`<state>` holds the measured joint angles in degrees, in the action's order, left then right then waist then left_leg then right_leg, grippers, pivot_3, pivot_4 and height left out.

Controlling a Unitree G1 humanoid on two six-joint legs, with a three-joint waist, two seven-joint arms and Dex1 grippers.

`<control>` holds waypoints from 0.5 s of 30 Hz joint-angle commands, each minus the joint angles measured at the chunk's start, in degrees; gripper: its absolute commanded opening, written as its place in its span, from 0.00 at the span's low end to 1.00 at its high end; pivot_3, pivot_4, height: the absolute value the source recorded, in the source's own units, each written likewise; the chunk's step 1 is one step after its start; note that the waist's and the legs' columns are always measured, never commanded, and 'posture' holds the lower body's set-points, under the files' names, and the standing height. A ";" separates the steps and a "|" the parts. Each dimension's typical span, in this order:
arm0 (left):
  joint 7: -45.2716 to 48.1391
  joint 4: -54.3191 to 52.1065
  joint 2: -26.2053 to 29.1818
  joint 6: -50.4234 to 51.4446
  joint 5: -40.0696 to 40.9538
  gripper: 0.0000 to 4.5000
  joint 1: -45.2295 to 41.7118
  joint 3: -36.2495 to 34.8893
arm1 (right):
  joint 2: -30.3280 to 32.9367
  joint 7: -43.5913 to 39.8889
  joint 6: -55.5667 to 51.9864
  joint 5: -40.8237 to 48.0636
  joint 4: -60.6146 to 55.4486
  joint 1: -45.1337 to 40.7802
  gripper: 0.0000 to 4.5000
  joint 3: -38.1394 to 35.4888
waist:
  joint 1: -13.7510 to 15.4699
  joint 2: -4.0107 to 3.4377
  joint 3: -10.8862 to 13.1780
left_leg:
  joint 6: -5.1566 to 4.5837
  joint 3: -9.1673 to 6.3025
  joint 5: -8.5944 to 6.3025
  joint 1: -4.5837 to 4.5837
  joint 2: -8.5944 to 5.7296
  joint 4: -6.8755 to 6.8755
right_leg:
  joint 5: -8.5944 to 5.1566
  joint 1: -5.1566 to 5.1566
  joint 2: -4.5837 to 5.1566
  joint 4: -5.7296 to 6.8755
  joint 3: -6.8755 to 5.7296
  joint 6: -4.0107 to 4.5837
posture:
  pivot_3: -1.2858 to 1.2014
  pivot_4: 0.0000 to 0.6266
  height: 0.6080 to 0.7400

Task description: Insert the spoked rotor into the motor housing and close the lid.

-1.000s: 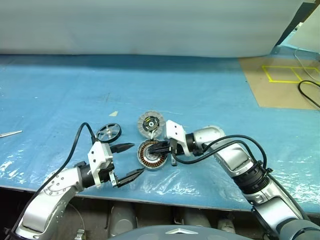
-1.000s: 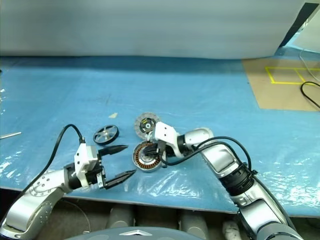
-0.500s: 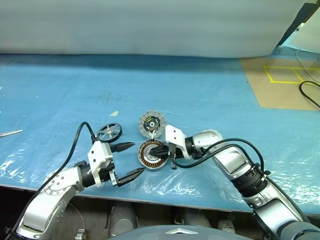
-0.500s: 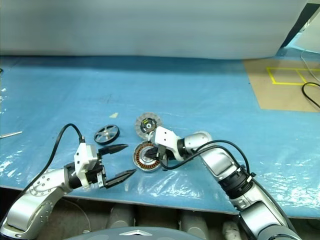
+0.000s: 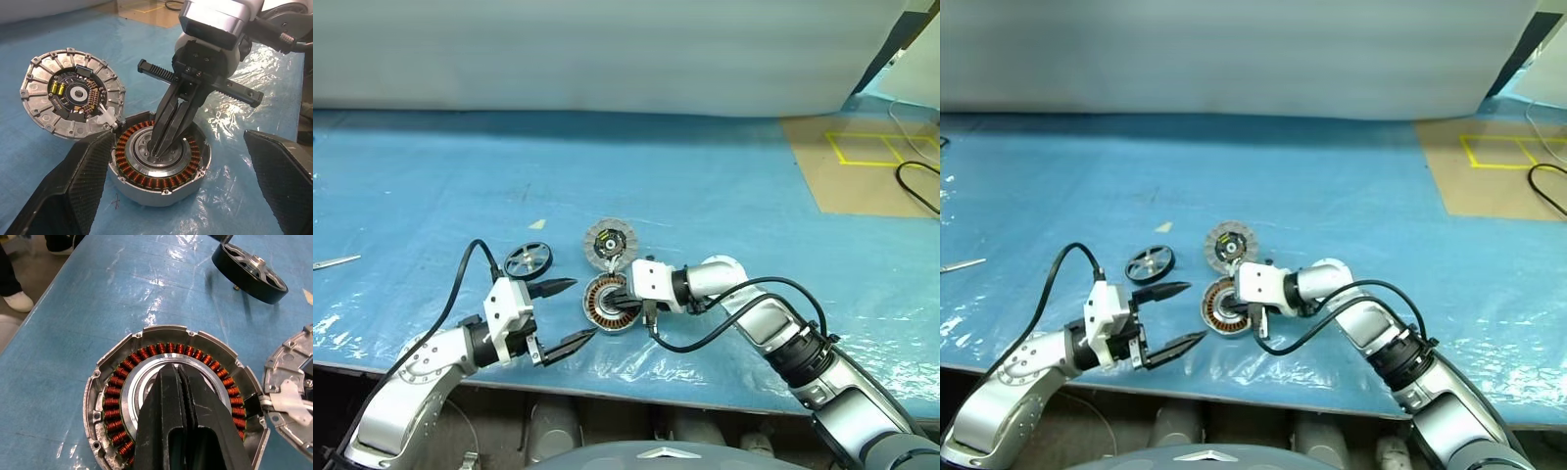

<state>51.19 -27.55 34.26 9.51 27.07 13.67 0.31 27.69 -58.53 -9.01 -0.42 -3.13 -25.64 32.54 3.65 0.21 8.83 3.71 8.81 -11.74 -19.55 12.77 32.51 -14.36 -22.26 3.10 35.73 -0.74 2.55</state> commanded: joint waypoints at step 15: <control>0.39 -0.27 -0.78 -1.31 -0.16 1.00 -0.59 -0.10 | -3.87 -3.40 -24.29 14.56 -4.49 -0.61 0.00 -8.06 | -0.03 0.05 -0.09 | 0.19 -0.02 0.09 -0.53 0.00 -0.13 | 0.13 -0.77 -0.06 -0.02 -0.02 -0.17 | 0.52 0.24 1.00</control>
<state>51.19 -27.10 33.46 9.00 26.63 13.25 0.44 23.23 -61.23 -34.16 13.90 -5.31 -26.93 23.57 3.62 0.26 8.74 3.93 8.79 -11.67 -20.07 12.77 32.35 -14.22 -23.03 3.04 35.70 -0.77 2.37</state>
